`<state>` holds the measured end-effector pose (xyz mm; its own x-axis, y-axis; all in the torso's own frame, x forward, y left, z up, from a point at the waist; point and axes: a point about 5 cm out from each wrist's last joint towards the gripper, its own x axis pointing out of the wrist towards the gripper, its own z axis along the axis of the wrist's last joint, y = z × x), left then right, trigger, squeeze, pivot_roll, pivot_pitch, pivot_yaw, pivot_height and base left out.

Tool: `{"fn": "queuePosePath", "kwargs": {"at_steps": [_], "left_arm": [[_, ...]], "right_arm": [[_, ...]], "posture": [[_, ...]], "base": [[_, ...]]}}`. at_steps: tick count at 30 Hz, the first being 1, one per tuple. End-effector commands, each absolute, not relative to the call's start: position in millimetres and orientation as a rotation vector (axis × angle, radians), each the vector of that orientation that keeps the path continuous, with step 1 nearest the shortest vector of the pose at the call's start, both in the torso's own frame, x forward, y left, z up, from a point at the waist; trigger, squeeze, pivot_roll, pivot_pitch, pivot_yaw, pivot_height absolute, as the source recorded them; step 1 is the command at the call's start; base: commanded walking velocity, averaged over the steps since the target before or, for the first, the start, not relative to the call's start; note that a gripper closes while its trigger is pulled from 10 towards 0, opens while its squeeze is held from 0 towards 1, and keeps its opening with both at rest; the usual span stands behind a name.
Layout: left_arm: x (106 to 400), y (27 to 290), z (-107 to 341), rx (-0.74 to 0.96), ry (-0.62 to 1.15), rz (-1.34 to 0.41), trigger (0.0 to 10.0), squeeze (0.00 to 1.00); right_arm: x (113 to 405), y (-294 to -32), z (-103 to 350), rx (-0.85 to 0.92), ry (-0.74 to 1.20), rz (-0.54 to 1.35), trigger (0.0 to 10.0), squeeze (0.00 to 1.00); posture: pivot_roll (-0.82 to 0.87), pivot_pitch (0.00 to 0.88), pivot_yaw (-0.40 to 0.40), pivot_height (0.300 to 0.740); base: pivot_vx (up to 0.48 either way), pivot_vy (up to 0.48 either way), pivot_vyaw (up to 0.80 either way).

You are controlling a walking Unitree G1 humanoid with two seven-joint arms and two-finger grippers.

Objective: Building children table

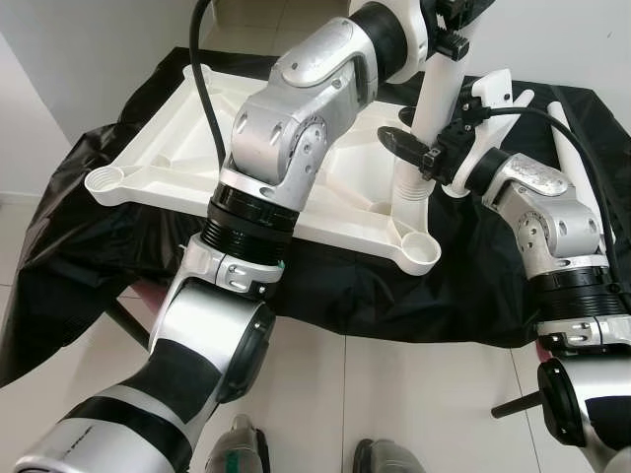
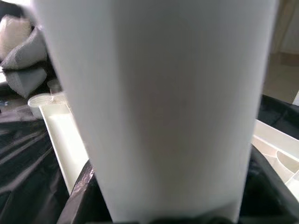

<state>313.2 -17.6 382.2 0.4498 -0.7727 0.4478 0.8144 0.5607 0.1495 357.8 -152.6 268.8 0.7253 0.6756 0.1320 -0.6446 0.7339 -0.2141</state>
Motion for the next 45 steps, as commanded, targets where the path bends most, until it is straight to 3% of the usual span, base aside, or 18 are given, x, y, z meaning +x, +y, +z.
{"fn": "queuePosePath", "kwargs": {"at_steps": [1, 14, 15, 27, 28, 45], "left_arm": [[311, -26, 364, -0.054, -0.425, -1.030, 10.0, 0.00], [322, -14, 354, -0.042, -0.387, -1.014, 10.0, 0.00], [323, -12, 353, -0.045, -0.383, -1.017, 10.0, 1.00], [337, 4, 347, -0.043, -0.354, -1.016, 10.0, 1.00], [341, 6, 346, -0.037, -0.348, -1.003, 10.0, 1.00], [341, 6, 346, -0.037, -0.348, -1.003, 10.0, 1.00]], "right_arm": [[359, -164, 275, -0.088, -0.256, 0.636, 10.0, 0.00], [359, -166, 270, -0.049, -0.257, 0.600, 10.0, 0.00], [359, -166, 270, -0.048, -0.259, 0.598, 10.0, 0.00], [359, -167, 270, -0.041, -0.264, 0.581, 10.0, 0.00], [359, -168, 269, -0.041, -0.264, 0.577, 10.0, 0.00], [359, -168, 269, -0.041, -0.264, 0.577, 10.0, 0.00]], "posture": [[-0.03, 0.000, 0.000, 0.740], [-0.02, 0.000, 0.000, 0.740], [-0.02, 0.000, 0.000, 0.740], [-0.02, 0.000, 0.000, 0.740], [-0.02, 0.114, 0.080, 0.740], [-0.02, 0.114, 0.080, 0.740]], "base": [[0.000, 0.000, 0.00], [0.000, 0.000, 0.00], [0.000, 0.000, 0.00], [0.000, 0.000, 0.00], [0.000, 0.000, 0.00], [0.000, 0.000, 0.00]]}}
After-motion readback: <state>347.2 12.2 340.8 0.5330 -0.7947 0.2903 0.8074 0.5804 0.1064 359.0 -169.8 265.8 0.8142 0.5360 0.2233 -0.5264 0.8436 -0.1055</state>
